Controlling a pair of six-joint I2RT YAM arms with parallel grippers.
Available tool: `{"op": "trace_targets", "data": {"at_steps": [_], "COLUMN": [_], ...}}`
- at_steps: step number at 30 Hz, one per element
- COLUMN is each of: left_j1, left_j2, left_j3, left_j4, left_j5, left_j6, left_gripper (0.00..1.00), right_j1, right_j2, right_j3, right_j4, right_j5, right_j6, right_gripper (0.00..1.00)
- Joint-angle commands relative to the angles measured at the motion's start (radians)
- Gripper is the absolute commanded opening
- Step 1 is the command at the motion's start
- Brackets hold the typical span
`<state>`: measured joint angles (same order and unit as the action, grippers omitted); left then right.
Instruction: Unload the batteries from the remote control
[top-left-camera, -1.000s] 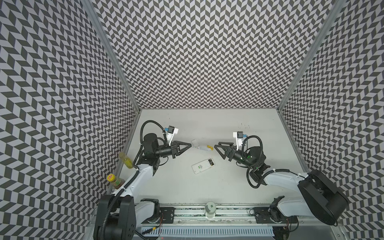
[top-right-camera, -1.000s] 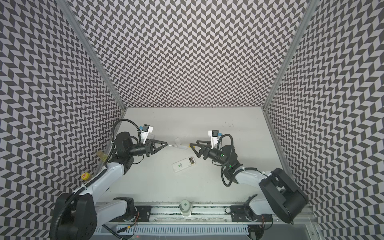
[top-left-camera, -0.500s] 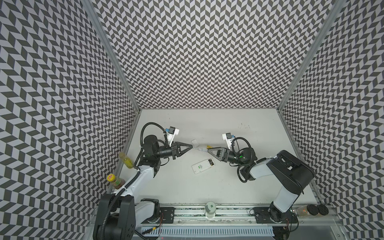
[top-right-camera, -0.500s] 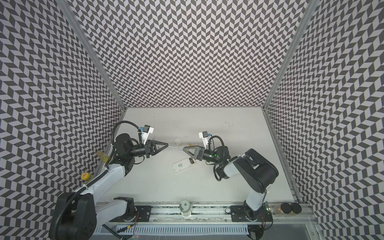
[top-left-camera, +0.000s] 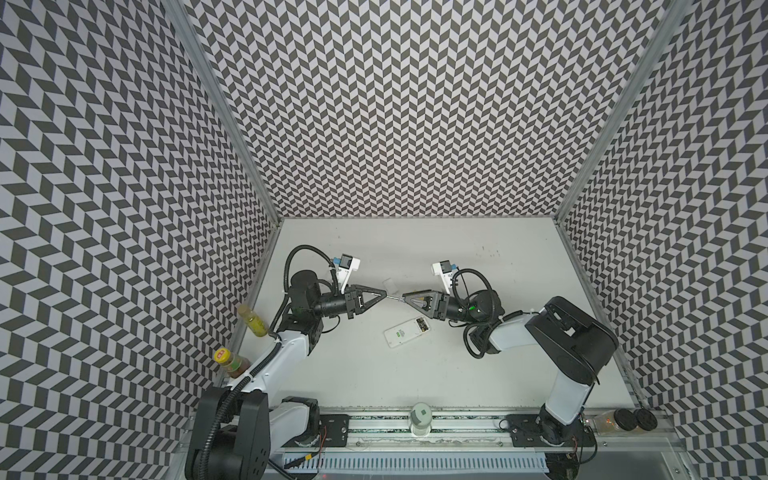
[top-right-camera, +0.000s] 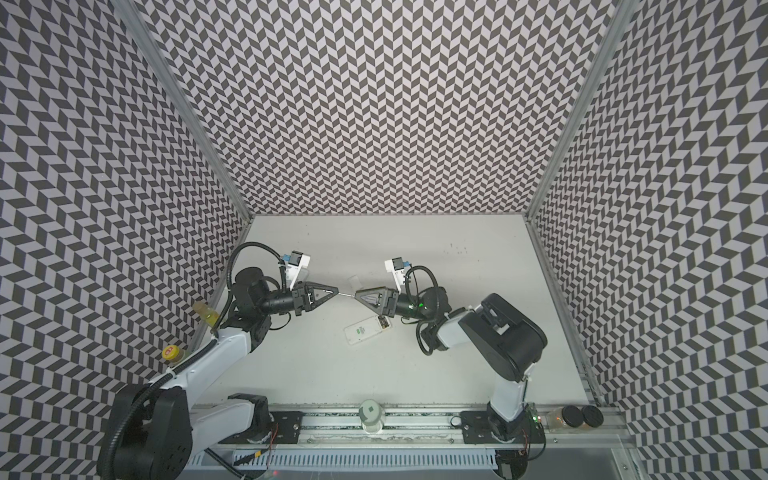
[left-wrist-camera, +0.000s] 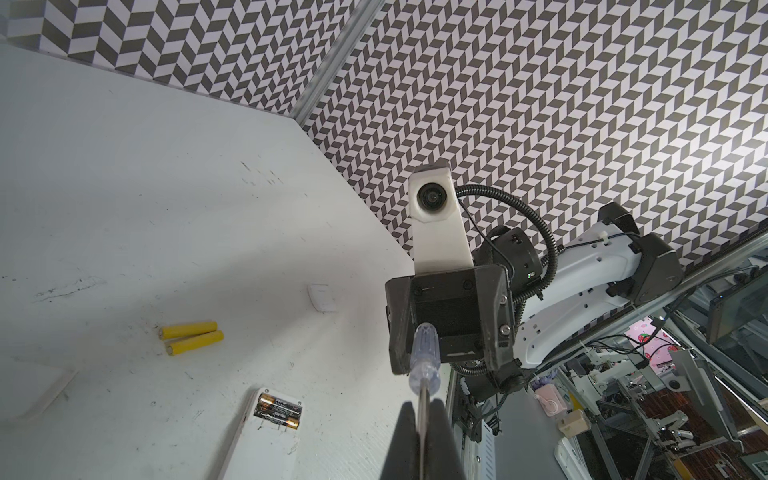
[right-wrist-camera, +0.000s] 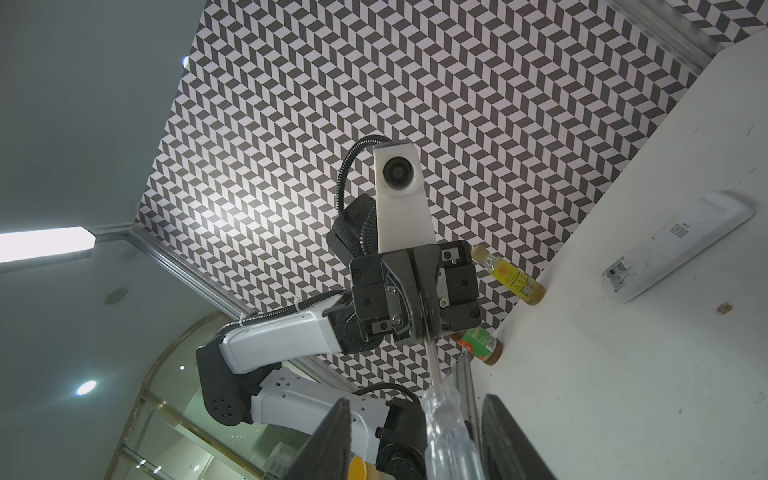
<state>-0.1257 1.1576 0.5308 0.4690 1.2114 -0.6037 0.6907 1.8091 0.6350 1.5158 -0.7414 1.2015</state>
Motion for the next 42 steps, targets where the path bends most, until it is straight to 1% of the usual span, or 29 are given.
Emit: {"op": "trace_targets", "data": {"at_steps": [1, 4, 10, 15, 16, 20, 22, 25, 28, 29, 31, 32, 34, 35, 36, 38, 39, 42], "left_j1": [-0.008, -0.009, -0.015, -0.016, -0.015, -0.016, -0.015, -0.017, -0.015, -0.014, -0.008, -0.005, 0.005, 0.006, 0.006, 0.002, 0.000, -0.023], "left_j2": [-0.001, 0.001, 0.001, 0.001, 0.001, 0.003, 0.003, 0.001, 0.001, 0.000, -0.004, -0.004, -0.006, -0.004, -0.003, 0.003, 0.006, 0.020], "left_j3": [0.006, 0.006, 0.005, 0.003, 0.006, 0.009, 0.009, 0.010, 0.011, 0.016, 0.030, 0.036, 0.054, 0.065, 0.083, 0.102, 0.109, 0.147], "left_j4": [-0.017, -0.019, -0.022, -0.023, -0.027, -0.031, -0.031, -0.038, -0.052, -0.065, -0.111, -0.128, -0.171, -0.197, -0.238, -0.304, -0.326, -0.459], "left_j5": [-0.022, -0.025, -0.031, -0.034, -0.033, -0.033, -0.034, -0.032, -0.044, -0.050, -0.061, -0.064, -0.072, -0.075, -0.075, -0.075, -0.075, -0.177], "left_j6": [-0.003, -0.005, -0.004, 0.002, 0.002, 0.012, 0.013, 0.017, 0.032, 0.042, 0.081, 0.099, 0.155, 0.185, 0.241, 0.316, 0.355, 0.513], "left_gripper": [0.00, 0.00, 0.00, 0.00, 0.00, 0.00, 0.00, 0.00, 0.00, 0.02, 0.23, 0.32, 0.43, 0.47, 0.52, 0.59, 0.61, 0.63], "right_j1": [0.012, 0.015, 0.018, 0.021, 0.023, 0.023, 0.023, 0.023, 0.014, 0.009, -0.012, -0.023, -0.054, -0.066, -0.080, -0.103, -0.112, -0.132], "right_j2": [0.013, 0.017, 0.017, 0.003, 0.002, -0.015, -0.023, -0.030, -0.042, -0.048, -0.072, -0.090, -0.142, -0.165, -0.204, -0.286, -0.336, -0.460], "right_j3": [0.030, 0.040, 0.050, 0.050, 0.052, 0.046, 0.040, 0.035, 0.022, 0.015, -0.006, -0.017, -0.047, -0.058, -0.072, -0.086, -0.087, -0.052], "right_j4": [0.118, 0.104, 0.064, 0.000, -0.013, -0.062, -0.088, -0.095, -0.091, -0.086, -0.081, -0.090, -0.147, -0.184, -0.246, -0.408, -0.510, -0.857], "right_j5": [-0.015, -0.019, -0.021, -0.021, -0.026, -0.029, -0.028, -0.038, -0.037, -0.037, -0.039, -0.039, -0.032, -0.028, -0.021, 0.003, 0.025, 0.124], "right_j6": [0.004, -0.003, -0.024, -0.068, -0.075, -0.113, -0.130, -0.141, -0.139, -0.135, -0.133, -0.142, -0.184, -0.208, -0.253, -0.359, -0.432, -0.637], "right_gripper": [0.45, 0.40, 0.34, 0.28, 0.25, 0.23, 0.20, 0.10, 0.03, 0.01, 0.00, 0.00, 0.00, 0.00, 0.00, 0.00, 0.00, 0.00]}}
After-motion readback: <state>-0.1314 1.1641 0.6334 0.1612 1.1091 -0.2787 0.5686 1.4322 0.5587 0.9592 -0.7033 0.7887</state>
